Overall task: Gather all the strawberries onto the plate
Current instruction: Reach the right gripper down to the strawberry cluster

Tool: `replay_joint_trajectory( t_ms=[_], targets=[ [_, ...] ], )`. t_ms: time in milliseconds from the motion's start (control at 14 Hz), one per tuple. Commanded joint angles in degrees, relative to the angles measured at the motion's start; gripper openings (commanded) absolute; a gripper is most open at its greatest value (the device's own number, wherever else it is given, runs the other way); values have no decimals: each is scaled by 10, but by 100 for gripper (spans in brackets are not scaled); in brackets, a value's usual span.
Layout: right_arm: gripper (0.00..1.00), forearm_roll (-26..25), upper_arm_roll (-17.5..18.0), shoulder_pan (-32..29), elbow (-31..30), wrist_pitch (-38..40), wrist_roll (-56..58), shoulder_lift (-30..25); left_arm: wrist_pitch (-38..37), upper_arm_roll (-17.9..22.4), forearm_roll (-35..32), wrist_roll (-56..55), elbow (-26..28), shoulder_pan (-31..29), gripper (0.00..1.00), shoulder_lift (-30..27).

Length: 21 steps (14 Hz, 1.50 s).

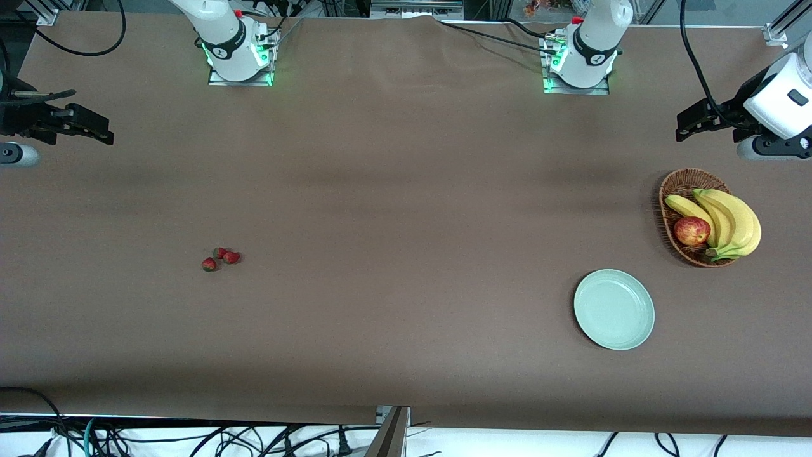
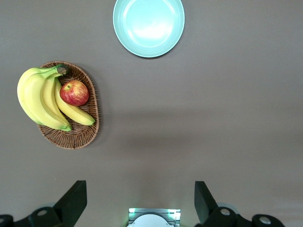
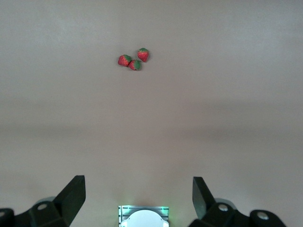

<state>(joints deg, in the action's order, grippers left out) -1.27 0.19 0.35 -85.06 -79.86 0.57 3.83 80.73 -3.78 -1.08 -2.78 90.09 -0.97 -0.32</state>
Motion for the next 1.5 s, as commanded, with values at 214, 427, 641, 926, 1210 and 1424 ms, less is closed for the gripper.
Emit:
replay_joint_trajectory(
  t_ms=[214,427,641,926,1210,1424],
  targets=[
    [100,-2,1,-8,2,-3,5,7,-13,-2,10,4,-16,-4,100,4],
    [100,-8,2,-5,2,-32,4,33,-13,-2,10,4,-16,-4,100,4],
    [100,-8,2,-4,2,-57,-2,76,-13,-2,10,4,-16,-4,100,4],
    [100,-8,2,-4,2,-159,5,179,-13,-3,10,4,-16,-4,100,4],
    [100,-6,2,1,-19,-272,4,268,-13,-2,10,4,-16,-4,100,4],
    [100,-6,2,2,-62,-371,-5,306,-13,-3,10,4,-16,-4,100,4]
  ],
)
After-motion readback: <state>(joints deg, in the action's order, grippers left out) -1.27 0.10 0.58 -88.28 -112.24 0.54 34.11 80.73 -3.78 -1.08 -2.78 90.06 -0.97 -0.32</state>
